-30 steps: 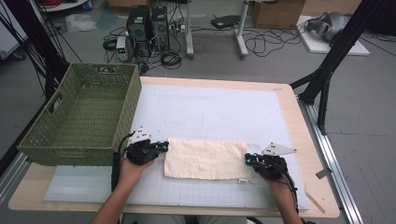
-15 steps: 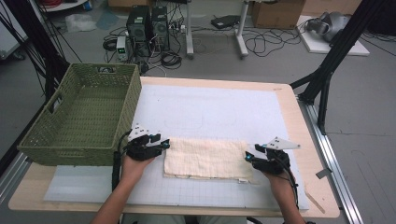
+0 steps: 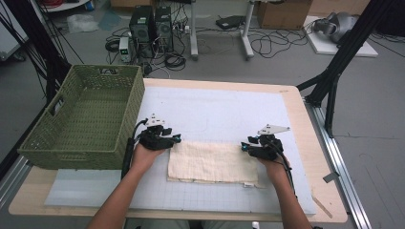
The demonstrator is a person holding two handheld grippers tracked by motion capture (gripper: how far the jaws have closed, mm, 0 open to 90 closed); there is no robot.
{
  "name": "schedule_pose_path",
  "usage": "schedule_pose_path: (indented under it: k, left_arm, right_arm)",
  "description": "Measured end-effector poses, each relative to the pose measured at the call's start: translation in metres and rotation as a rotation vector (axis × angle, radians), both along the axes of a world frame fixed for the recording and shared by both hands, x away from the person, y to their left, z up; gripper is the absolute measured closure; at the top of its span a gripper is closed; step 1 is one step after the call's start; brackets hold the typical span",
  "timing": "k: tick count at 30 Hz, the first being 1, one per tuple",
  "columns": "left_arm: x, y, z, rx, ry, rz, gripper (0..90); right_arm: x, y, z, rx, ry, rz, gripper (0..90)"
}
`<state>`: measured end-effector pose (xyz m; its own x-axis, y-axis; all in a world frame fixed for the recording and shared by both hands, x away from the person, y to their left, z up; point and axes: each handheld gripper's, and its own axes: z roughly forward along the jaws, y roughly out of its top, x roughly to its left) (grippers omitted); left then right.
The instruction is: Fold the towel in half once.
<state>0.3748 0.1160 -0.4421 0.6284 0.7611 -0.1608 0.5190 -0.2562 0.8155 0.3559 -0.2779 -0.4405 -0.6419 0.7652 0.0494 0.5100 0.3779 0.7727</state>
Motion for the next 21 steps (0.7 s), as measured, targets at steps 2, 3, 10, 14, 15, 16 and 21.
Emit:
schedule_pose_path:
  k: [2,3,10,14,15,16,21]
  left_arm:
    - [0.001,-0.002,-0.003,0.018,0.024,-0.023,52.3]
    - [0.001,-0.002,-0.004,0.03,0.031,-0.038,53.4]
    - [-0.006,-0.004,-0.006,0.075,0.039,-0.114,84.4]
    - [-0.008,-0.001,-0.003,0.07,-0.025,-0.073,86.4]
    - [-0.009,-0.001,-0.001,0.058,-0.042,-0.061,86.4]
    - [-0.008,0.0,0.0,0.053,-0.054,-0.046,86.4]
    - [-0.005,0.003,-0.001,0.015,-0.075,-0.001,86.3]
  right_arm:
    - [0.002,0.001,-0.003,-0.018,0.018,0.014,58.8]
    - [0.002,0.001,-0.005,-0.025,0.024,0.02,58.9]
    - [0.002,-0.007,-0.007,-0.002,0.063,0.04,75.3]
    - [-0.001,-0.007,-0.005,-0.017,0.048,0.06,84.1]
    - [-0.001,-0.005,-0.004,-0.027,0.032,0.054,84.2]
    - [-0.001,-0.003,-0.003,-0.037,0.007,0.046,84.4]
    - [0.0,0.003,0.001,-0.053,-0.06,-0.016,84.3]
